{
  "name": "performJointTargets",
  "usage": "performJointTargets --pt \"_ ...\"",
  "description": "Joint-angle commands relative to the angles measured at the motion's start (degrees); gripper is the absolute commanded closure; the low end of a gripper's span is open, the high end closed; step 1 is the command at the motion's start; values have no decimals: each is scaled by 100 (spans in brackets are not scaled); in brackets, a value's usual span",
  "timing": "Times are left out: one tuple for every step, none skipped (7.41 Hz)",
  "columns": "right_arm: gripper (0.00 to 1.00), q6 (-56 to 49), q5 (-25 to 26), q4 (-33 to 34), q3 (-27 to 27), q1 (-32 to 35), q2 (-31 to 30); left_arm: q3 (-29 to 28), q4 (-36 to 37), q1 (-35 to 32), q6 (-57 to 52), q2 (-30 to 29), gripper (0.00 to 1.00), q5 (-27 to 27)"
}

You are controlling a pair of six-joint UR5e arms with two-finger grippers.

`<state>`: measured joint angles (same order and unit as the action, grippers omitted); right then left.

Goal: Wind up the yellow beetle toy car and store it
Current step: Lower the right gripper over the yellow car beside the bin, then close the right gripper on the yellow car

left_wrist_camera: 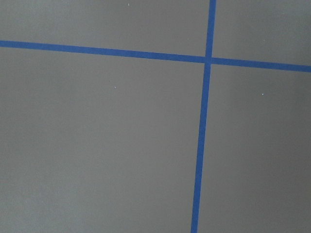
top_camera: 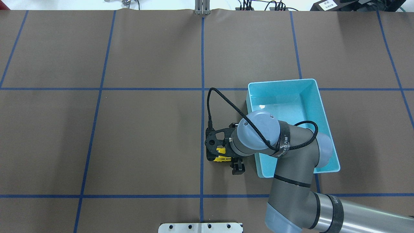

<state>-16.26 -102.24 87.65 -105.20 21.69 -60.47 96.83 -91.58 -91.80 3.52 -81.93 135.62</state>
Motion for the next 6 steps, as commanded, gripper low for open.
performJointTargets --pt "0 53 73 -11 156 -50 70 -6 0 -5 0 11 0 -18" --pt "0 53 117 -220 314 -77 88 -85 0 4 0 11 0 -9" --pt "0 62 134 -510 560 -121 105 -129 0 4 0 -7 0 -9" --pt "0 131 143 -565 614 -130 166 -129 0 4 0 -16 0 -9" --pt "0 132 143 -574 702 -130 219 -129 0 4 0 -7 0 -9" --pt "0 132 152 -574 781 -130 272 -129 0 4 0 -7 0 -9"
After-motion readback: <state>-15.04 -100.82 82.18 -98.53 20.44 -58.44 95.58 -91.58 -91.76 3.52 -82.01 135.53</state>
